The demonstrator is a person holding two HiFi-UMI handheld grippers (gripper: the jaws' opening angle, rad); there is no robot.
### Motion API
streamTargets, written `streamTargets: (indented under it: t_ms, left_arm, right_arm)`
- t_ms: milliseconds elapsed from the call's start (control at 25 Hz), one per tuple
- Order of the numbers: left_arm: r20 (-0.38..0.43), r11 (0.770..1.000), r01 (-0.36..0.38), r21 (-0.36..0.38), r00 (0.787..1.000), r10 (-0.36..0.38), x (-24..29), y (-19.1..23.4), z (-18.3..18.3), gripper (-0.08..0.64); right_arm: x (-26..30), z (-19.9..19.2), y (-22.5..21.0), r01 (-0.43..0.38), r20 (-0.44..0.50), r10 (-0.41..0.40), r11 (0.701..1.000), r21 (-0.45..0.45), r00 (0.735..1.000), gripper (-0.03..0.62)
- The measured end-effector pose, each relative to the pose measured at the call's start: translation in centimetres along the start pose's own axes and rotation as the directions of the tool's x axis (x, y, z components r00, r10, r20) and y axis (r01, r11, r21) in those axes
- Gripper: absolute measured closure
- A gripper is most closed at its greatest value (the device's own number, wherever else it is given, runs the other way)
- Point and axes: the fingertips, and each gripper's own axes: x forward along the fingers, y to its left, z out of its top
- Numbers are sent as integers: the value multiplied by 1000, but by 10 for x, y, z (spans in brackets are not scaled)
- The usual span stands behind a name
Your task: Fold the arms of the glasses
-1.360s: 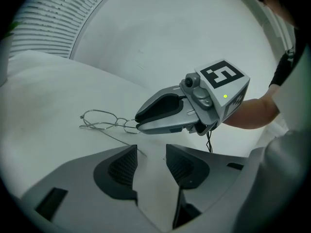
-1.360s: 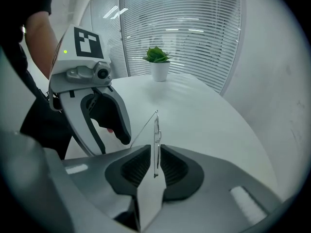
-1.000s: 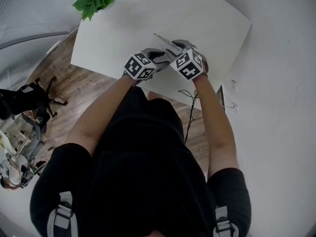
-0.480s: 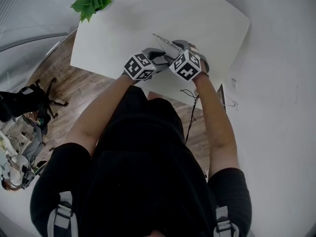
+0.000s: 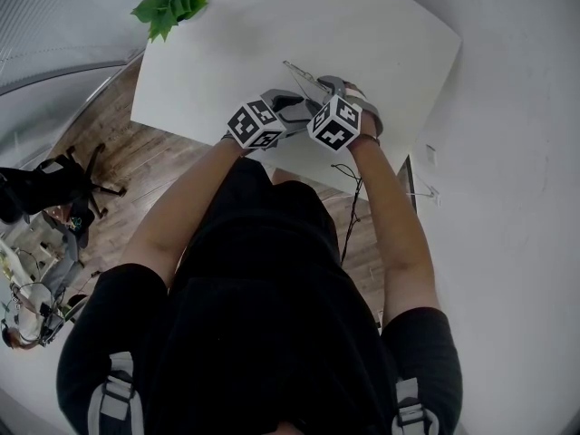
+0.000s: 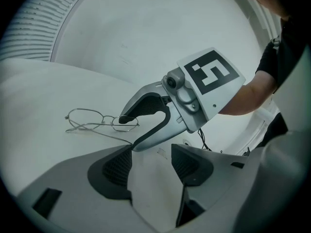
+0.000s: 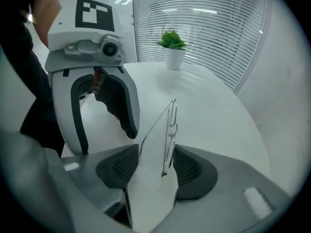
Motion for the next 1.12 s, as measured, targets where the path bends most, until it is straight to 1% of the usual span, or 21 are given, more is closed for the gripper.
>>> streamTargets:
  t_ms: [80,160,320,400,520,640,760,840,960,1040,1120]
  left_arm:
    - [-2,1000,-9,-2,1000,9,-3,1,-3,311]
    - [-4,1000,-17,-6,1000,17,-6,2,-6,311]
    - [-8,999,-33,-12,999,33,-13,6,-10,311]
    - [-11,999,-43,-18,999,42,-18,8,-12,311]
    - [-13,998,-58,-27,998,58,-24,10,-16,311]
    - [-4,997,-77,-28,997,77,-31,11,-16,311]
    - [14,995,-99,-20,995,100,-40,12,-12,311]
    - [25,993,-116,-9,993,116,-46,11,-8,311]
    - [61,989,-144,10,988,143,-59,8,5,311]
    - [97,986,-166,24,982,163,-71,4,18,311]
    - [140,982,-186,45,974,178,-84,-3,36,313]
  right_arm:
    - [0,0,-2,16,4,-16,1000,1,1000,386]
    - [-1,0,-5,37,7,-37,999,-3,999,436]
    - [-5,2,-10,75,19,-75,997,-30,997,517]
    - [-6,1,-11,91,18,-90,994,-60,996,537]
    - [-6,-2,-10,102,13,-101,990,-94,995,535]
    - [-8,-2,-7,85,18,-84,993,-86,996,457]
    - [-17,1,-3,65,37,-63,995,-69,997,414]
    - [-28,3,0,62,67,-59,997,-44,996,410]
    - [-56,11,-1,65,166,-74,996,60,983,410]
    - [-81,23,-3,59,263,-99,986,154,960,413]
    - [-109,36,-6,46,369,-135,969,241,920,419]
